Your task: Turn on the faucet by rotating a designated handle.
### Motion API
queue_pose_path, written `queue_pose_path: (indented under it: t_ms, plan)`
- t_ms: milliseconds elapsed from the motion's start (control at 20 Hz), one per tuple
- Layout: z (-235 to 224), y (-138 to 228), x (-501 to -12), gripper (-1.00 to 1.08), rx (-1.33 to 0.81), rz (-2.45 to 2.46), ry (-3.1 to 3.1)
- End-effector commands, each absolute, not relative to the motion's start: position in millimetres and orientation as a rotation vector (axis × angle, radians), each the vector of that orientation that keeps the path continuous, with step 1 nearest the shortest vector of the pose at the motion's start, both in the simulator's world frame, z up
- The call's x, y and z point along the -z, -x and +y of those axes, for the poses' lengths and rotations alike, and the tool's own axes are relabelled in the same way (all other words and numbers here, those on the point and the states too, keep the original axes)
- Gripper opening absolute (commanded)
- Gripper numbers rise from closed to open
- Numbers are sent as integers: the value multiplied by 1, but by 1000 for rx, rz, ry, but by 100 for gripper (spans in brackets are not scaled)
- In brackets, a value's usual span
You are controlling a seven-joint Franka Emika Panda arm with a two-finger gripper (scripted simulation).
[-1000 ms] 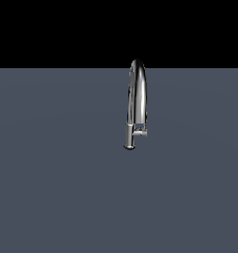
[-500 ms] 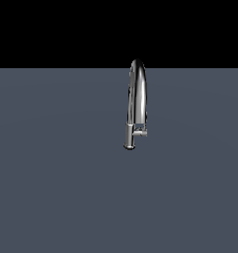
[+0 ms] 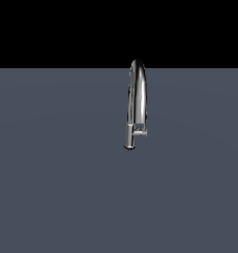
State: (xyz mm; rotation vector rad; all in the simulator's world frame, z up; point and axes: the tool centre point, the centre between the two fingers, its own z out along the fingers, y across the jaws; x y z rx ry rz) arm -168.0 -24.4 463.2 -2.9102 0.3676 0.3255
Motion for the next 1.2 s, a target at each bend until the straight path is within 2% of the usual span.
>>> queue_pose_path:
  t_ms: [0,1150]
  plan:
    - [-27,154,-457,-100,-372,414,2864]
    - [-66,38,-372,-100,-763,789,2344]
